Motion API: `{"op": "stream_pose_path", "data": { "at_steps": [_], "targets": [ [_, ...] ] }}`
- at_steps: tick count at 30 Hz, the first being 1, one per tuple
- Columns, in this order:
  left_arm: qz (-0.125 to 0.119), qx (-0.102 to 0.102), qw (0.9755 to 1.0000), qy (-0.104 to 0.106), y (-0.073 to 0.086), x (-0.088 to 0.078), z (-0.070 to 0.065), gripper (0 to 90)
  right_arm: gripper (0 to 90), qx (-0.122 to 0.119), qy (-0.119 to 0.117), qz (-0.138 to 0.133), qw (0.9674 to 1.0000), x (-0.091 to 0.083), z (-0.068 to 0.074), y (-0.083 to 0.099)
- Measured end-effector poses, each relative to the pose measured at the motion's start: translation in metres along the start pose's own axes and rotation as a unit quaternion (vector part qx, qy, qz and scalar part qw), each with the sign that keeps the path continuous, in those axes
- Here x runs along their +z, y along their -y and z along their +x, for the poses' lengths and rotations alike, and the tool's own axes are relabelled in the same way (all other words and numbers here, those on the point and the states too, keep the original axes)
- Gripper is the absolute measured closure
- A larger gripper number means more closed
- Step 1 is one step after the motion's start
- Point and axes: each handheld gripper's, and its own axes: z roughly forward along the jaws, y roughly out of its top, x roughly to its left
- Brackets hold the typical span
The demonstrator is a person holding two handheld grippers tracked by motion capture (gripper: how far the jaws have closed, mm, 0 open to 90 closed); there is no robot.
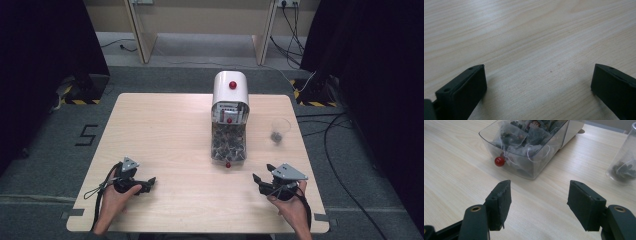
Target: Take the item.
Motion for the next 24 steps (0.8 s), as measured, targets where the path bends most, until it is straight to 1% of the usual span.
{"op": "stream_pose_path", "data": {
  "at_steps": [5,12,24],
  "targets": [
    [0.000,0.000,1.0000,0.000,0.000,0.000,0.000,0.0,33.3,0.003,0.000,0.007,1.0000,-0.003,0.001,0.006],
    [0.000,0.000,1.0000,0.000,0.000,0.000,0.000,0.0,31.3,0.010,0.001,0.010,0.9999,-0.007,0.004,0.012],
    [0.000,0.000,1.0000,0.000,0.000,0.000,0.000,0.0,25.0,0.014,0.002,0.027,0.9996,-0.008,0.008,0.020]
  ]
}}
